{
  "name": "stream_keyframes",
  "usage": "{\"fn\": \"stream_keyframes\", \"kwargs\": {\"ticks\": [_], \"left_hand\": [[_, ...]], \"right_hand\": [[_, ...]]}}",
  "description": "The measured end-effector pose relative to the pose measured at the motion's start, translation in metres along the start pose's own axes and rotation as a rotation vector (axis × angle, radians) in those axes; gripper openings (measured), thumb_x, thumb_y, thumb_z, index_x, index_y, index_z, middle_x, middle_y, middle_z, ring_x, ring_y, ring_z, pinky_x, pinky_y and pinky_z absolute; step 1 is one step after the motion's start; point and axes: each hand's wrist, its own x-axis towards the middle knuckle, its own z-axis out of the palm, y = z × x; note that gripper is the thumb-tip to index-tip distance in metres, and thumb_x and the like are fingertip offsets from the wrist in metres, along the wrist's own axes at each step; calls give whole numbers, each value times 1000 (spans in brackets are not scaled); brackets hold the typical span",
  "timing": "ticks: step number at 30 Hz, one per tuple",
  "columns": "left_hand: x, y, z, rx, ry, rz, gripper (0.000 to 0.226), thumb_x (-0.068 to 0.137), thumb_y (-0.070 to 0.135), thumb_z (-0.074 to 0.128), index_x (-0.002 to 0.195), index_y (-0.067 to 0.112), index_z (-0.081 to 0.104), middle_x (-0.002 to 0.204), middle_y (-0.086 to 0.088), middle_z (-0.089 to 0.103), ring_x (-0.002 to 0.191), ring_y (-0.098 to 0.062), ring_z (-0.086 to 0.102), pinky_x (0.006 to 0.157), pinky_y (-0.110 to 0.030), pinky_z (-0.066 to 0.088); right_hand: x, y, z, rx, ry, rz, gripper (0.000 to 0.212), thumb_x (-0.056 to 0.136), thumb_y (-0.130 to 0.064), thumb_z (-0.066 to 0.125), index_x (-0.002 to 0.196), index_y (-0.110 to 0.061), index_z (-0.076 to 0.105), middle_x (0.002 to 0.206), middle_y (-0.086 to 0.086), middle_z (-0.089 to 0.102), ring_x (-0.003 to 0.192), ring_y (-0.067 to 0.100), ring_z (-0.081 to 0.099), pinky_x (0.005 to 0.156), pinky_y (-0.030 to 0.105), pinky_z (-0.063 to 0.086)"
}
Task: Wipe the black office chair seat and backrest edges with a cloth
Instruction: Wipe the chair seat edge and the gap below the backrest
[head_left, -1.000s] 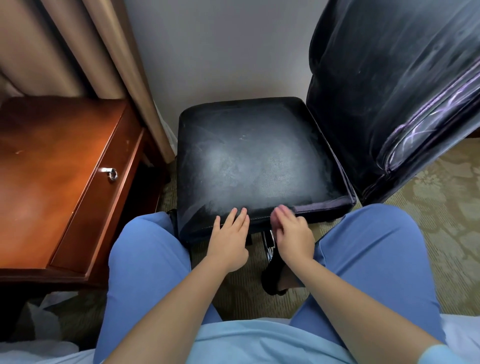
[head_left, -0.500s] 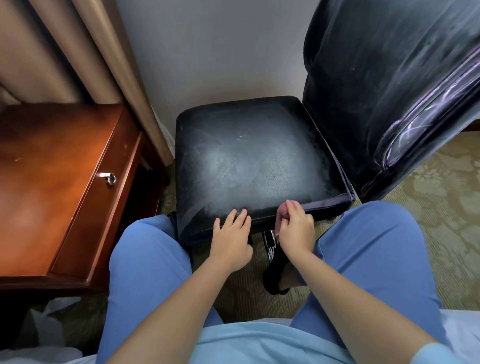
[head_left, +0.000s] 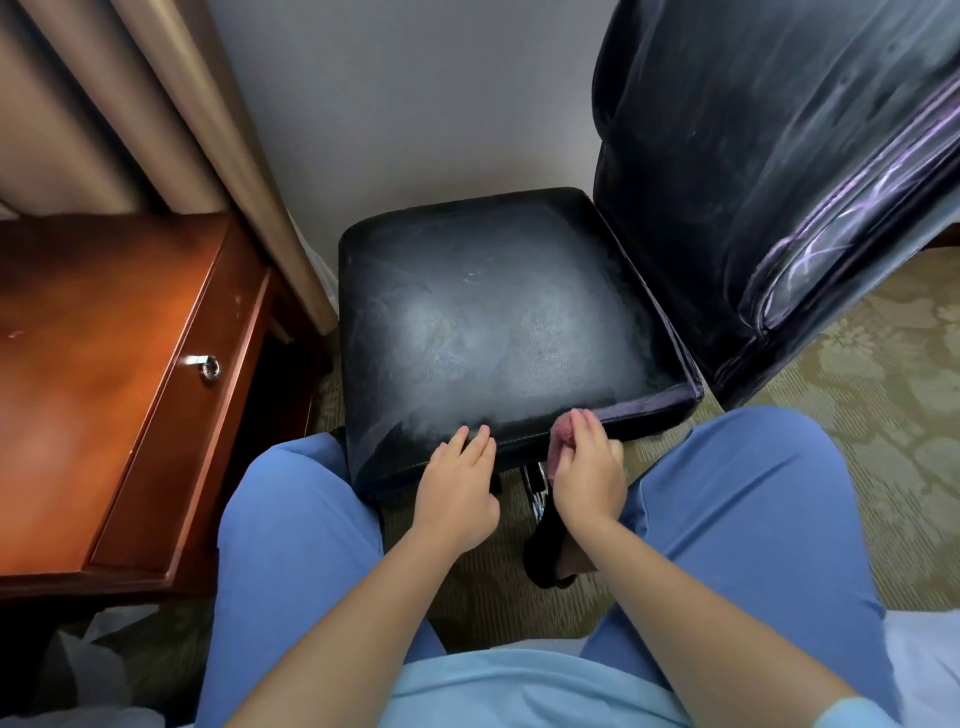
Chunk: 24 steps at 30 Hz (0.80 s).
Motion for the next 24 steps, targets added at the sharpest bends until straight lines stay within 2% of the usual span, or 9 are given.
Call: {"fn": "stream_keyframes", "kwargs": {"ticks": [4,10,13,17,20,24], "left_hand": [[4,-1,1,-15,52,8,60,93,23,45,150,13,26,159,1,19,146,-21,13,118,-33,15],[14,10,-7,-73,146,-13,52,91,16,47,143,14,41,141,-2,46,132,-20,37,112,-35,24],[25,14,-7,-36,95,6,54,94,20,45,147,19,33,145,0,36,138,-19,25,117,-47,17],[33,19,0,43,-1,15,60,98,26,43,152,22,17,160,0,7,148,-20,-2,114,-59,6],[33,20,5,95,-20,15,65,98,27,43,153,24,8,161,-1,-1,148,-21,-7,113,-61,3],[34,20,7,117,1,18,66,98,24,44,153,24,7,161,-1,1,148,-22,-5,113,-61,4]], "right_hand": [[26,0,-9,47,22,7,43,95,-9,42,137,-19,44,143,-11,41,110,24,43,85,35,43],[5,8,-2,8,19,0,45,95,-10,42,138,-22,43,145,-14,38,111,21,44,86,37,46],[21,8,-8,51,39,14,44,94,-9,43,137,-19,45,143,-11,42,112,23,44,87,35,43],[3,7,-5,43,19,20,45,96,-9,43,139,-21,43,146,-13,38,114,22,43,85,34,44],[15,9,-7,32,35,28,45,95,-10,43,139,-20,44,145,-12,39,115,22,43,88,33,43],[23,10,-8,8,66,17,44,95,-10,44,138,-19,45,144,-10,42,110,22,46,87,33,43]]}}
